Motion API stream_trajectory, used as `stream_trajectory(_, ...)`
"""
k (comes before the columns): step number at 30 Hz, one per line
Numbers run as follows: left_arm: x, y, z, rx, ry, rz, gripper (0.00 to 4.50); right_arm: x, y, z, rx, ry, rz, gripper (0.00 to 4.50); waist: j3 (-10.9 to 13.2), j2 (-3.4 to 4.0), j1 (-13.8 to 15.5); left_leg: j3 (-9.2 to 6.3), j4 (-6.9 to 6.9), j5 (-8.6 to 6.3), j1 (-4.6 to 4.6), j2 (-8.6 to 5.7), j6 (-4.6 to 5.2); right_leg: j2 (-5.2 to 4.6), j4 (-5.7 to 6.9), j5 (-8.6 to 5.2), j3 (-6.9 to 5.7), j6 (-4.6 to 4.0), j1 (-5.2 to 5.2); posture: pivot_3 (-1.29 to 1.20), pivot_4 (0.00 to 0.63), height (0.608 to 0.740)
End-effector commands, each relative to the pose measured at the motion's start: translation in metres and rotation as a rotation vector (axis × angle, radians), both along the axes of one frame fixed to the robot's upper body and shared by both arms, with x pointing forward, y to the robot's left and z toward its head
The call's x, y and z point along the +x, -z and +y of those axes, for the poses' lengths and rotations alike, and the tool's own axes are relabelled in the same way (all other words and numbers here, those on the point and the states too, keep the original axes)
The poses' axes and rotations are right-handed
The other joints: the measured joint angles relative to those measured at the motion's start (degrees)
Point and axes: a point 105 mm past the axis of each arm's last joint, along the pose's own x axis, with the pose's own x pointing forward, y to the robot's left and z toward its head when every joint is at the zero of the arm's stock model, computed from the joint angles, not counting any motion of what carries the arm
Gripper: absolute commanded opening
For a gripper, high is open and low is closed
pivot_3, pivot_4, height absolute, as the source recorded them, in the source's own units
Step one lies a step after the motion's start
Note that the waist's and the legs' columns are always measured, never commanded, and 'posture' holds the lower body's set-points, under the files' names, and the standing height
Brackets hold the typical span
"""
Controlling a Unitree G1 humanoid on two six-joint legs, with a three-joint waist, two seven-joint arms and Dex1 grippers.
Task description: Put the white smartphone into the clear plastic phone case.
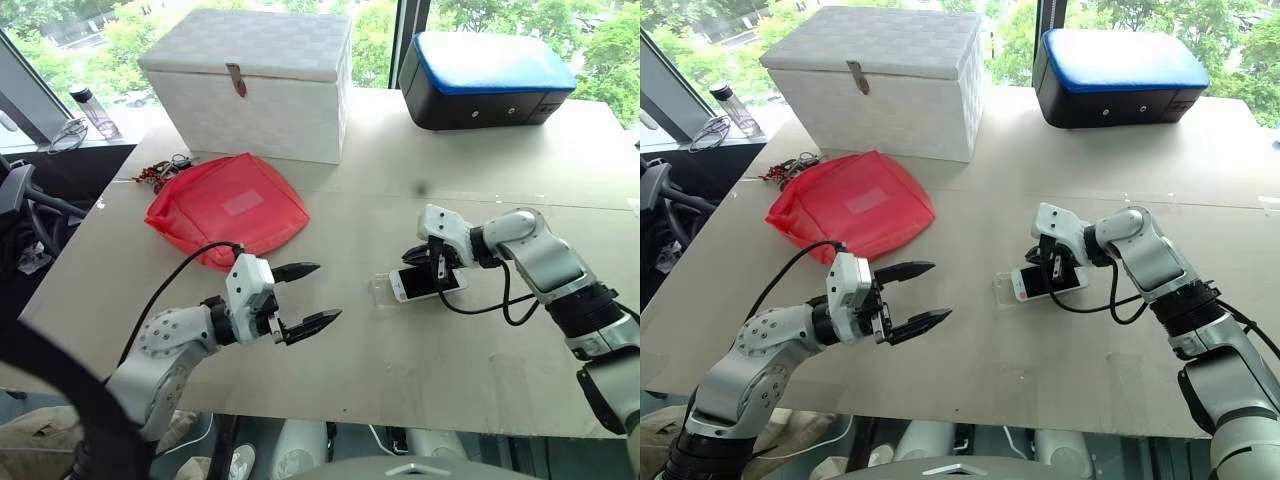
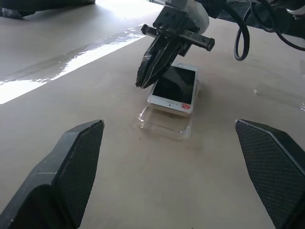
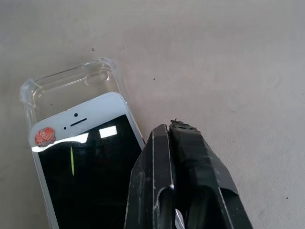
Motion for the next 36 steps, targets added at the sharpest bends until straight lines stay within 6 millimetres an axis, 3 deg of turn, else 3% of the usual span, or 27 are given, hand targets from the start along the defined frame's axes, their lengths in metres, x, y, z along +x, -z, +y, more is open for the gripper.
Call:
stream_trajectory(1, -0.001, -0.006, -0.001, -0.006, 0.009, -0.042, 4.50, 0.002, -0.029, 0.005, 0.100, -0.014, -0.073, 0.06, 0.00, 0.00, -0.01, 0.00, 0.00, 0.00, 0.00, 0.00, 0.00, 0.00, 0.00, 0.00, 0.00, 0.00, 0.00, 0.00, 0.150, 0.740)
stream_trajectory(4, -0.001, -0.005, -0.001, -0.008, 0.011, -0.042, 4.50, -0.008, -0.053, 0.012, 0.241, -0.039, -0.052, 0.06, 0.04, 0.04, -0.01, 0.00, 0.00, 0.00, -0.01, 0.00, 0.00, 0.00, 0.01, 0.00, 0.00, 0.00, 0.00, 0.00, 0.150, 0.740)
stream_trajectory(7, -0.002, -0.003, -0.002, -0.010, 0.014, -0.038, 4.50, -0.015, -0.058, 0.012, 0.300, -0.025, -0.001, 0.06, 0.04, 0.03, -0.02, -0.03, -0.01, 0.00, -0.01, 0.02, 0.00, 0.00, 0.01, 0.00, -0.01, 0.00, 0.00, 0.00, 0.150, 0.740)
stream_trajectory(16, -0.002, -0.002, 0.000, -0.008, 0.019, -0.034, 4.50, -0.037, -0.003, -0.003, 0.145, 0.034, 0.102, 0.06, 0.04, 0.03, 0.01, -0.01, 0.02, 0.00, -0.03, 0.00, 0.00, -0.05, 0.01, 0.00, -0.01, 0.00, 0.00, 0.00, 0.150, 0.740)
stream_trajectory(22, 0.000, -0.009, -0.004, -0.006, 0.022, -0.040, 4.50, -0.041, 0.021, -0.006, 0.077, 0.070, 0.140, 0.06, 0.03, 0.03, -0.09, -0.04, 0.02, 0.00, 0.03, 0.00, 0.00, 0.02, 0.04, 0.00, -0.02, 0.00, 0.03, 0.00, 0.150, 0.740)
stream_trajectory(36, 0.004, -0.015, -0.013, 0.002, 0.020, -0.041, 4.50, -0.037, 0.050, -0.014, -0.010, 0.165, 0.187, 0.06, -0.13, -0.16, -0.07, -0.05, 0.08, 0.00, 0.40, 0.00, 0.00, 0.02, 0.03, 0.00, -0.02, 0.01, 0.42, 0.00, 0.150, 0.740)
